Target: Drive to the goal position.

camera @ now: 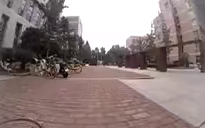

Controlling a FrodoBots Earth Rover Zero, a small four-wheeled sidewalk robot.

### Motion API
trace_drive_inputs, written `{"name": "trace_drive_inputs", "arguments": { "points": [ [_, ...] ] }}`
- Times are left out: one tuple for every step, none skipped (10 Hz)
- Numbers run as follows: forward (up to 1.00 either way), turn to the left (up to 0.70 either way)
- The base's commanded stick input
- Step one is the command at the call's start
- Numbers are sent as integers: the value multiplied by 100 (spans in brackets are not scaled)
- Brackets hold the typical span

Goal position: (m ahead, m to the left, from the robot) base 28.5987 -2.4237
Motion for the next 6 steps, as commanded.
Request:
{"name": "trace_drive_inputs", "arguments": {
  "points": [
    [70,0],
    [70,0],
    [70,0],
    [70,0],
    [70,0],
    [70,0]
  ]
}}
